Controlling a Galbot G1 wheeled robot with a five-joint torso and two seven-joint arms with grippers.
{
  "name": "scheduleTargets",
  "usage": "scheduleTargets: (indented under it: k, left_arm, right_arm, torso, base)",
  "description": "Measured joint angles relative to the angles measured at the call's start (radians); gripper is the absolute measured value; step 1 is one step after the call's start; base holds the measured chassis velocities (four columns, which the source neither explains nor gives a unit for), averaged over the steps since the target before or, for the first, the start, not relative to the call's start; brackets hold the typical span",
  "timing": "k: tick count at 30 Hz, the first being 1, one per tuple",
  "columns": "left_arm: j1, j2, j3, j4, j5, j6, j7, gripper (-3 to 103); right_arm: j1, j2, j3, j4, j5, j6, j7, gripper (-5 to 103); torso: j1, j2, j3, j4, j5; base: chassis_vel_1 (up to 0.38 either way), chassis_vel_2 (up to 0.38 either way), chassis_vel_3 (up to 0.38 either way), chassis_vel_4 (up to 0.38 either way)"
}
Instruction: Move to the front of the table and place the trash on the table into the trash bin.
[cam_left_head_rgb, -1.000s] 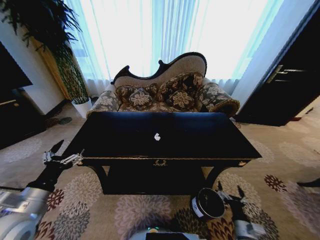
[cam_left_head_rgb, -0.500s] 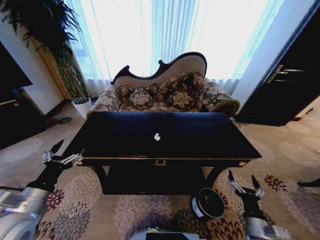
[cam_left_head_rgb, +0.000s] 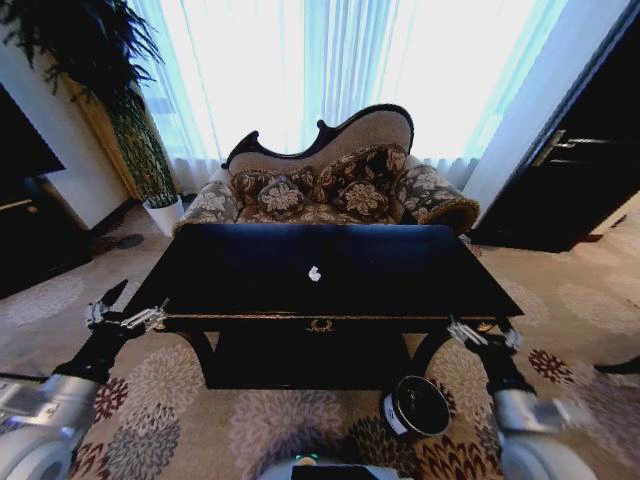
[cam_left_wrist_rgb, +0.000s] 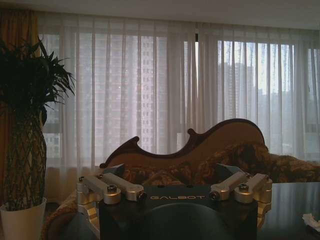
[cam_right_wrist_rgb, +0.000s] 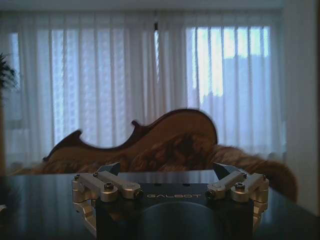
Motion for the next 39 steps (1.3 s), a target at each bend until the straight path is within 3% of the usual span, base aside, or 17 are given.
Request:
scheduleTargets:
  k: [2, 4, 6, 7, 9, 11, 16, 22, 25, 27, 30, 32, 34, 35, 39]
  left_arm:
    - [0.0, 0.0, 0.0, 0.0, 0.0, 0.0, 0.0, 100]
    - [0.0, 0.0, 0.0, 0.0, 0.0, 0.0, 0.0, 100]
    - [0.0, 0.0, 0.0, 0.0, 0.0, 0.0, 0.0, 100]
    - [0.0, 0.0, 0.0, 0.0, 0.0, 0.0, 0.0, 100]
    - [0.0, 0.0, 0.0, 0.0, 0.0, 0.0, 0.0, 100]
    - [0.0, 0.0, 0.0, 0.0, 0.0, 0.0, 0.0, 100]
    - [0.0, 0.0, 0.0, 0.0, 0.0, 0.0, 0.0, 100]
    - [0.0, 0.0, 0.0, 0.0, 0.0, 0.0, 0.0, 100]
    - [0.0, 0.0, 0.0, 0.0, 0.0, 0.0, 0.0, 100]
    - [0.0, 0.0, 0.0, 0.0, 0.0, 0.0, 0.0, 100]
    - [0.0, 0.0, 0.0, 0.0, 0.0, 0.0, 0.0, 100]
    - [0.0, 0.0, 0.0, 0.0, 0.0, 0.0, 0.0, 100]
    - [0.0, 0.0, 0.0, 0.0, 0.0, 0.0, 0.0, 100]
    - [0.0, 0.0, 0.0, 0.0, 0.0, 0.0, 0.0, 100]
    - [0.0, 0.0, 0.0, 0.0, 0.0, 0.0, 0.0, 100]
  right_arm:
    - [0.007, -0.015, -0.002, 0.006, 0.014, -0.019, 0.007, 100]
    - [0.034, -0.058, -0.008, 0.027, 0.069, -0.11, 0.037, 100]
    - [0.042, -0.068, -0.009, 0.033, 0.09, -0.139, 0.044, 100]
    - [0.074, -0.097, -0.014, 0.049, 0.147, -0.216, 0.069, 100]
    - [0.121, -0.145, -0.033, 0.069, 0.204, -0.287, 0.106, 100]
    - [0.133, -0.161, -0.038, 0.073, 0.216, -0.301, 0.115, 100]
    - [0.243, -0.299, -0.111, 0.071, 0.3, -0.381, 0.168, 100]
    - [0.338, -0.421, -0.164, 0.018, 0.37, -0.411, 0.199, 100]
    - [0.426, -0.526, -0.208, -0.031, 0.469, -0.431, 0.23, 100]
    - [0.444, -0.543, -0.22, -0.04, 0.492, -0.435, 0.235, 100]
    - [0.589, -0.603, -0.338, -0.079, 0.59, -0.451, 0.268, 100]
    - [0.627, -0.609, -0.369, -0.086, 0.608, -0.454, 0.277, 100]
    - [0.785, -0.626, -0.513, -0.119, 0.672, -0.463, 0.311, 100]
    - [0.785, -0.626, -0.513, -0.119, 0.672, -0.463, 0.311, 100]
    - [1.082, -0.599, -0.797, -0.174, 0.77, -0.482, 0.374, 100]
  torso:
    - [0.0, 0.0, 0.0, 0.0, -0.0001]
    - [0.0, 0.0, 0.0, -0.0001, -0.0001]
    - [0.0, 0.0, 0.0, -0.0001, -0.0001]
    - [0.0, 0.0, 0.0, -0.0002, -0.0002]
    - [0.0, 0.0, 0.0, 0.0001, -0.0002]
    - [0.0, 0.0, 0.0, 0.0002, -0.0002]
    - [0.0, 0.0, 0.0, 0.0, -0.0003]
    - [0.0, 0.0, 0.0, 0.0, -0.0002]
    - [0.0, 0.0, 0.0, 0.0, -0.0002]
    - [0.0, 0.0, 0.0, 0.0, -0.0002]
    - [0.0, 0.0, 0.0, -0.0002, -0.0002]
    - [0.0, 0.0, 0.0, -0.0002, -0.0001]
    - [0.0, 0.0, 0.0, 0.0, -0.0003]
    - [0.0, 0.0, 0.0, 0.0, -0.0003]
    - [0.0, 0.0, 0.0, -0.0001, 0.0]
  base:
    - [0.0, 0.0, 0.0, 0.0]
    - [0.0, 0.0, 0.0, 0.0]
    - [0.0, 0.0, 0.0, 0.0]
    - [0.0, 0.0, 0.0, 0.0]
    - [0.0, 0.0, 0.0, 0.0]
    - [0.0, 0.0, 0.0, 0.0]
    - [0.0, 0.0, 0.0, 0.0]
    - [0.0, 0.0, 0.0, 0.0]
    - [0.0, 0.0, 0.0, 0.0]
    - [0.0, 0.0, 0.0, 0.0]
    - [0.0, 0.0, 0.0, 0.0]
    - [0.0, 0.0, 0.0, 0.0]
    - [0.0, 0.0, 0.0, 0.0]
    - [0.0, 0.0, 0.0, 0.0]
    - [0.0, 0.0, 0.0, 0.0]
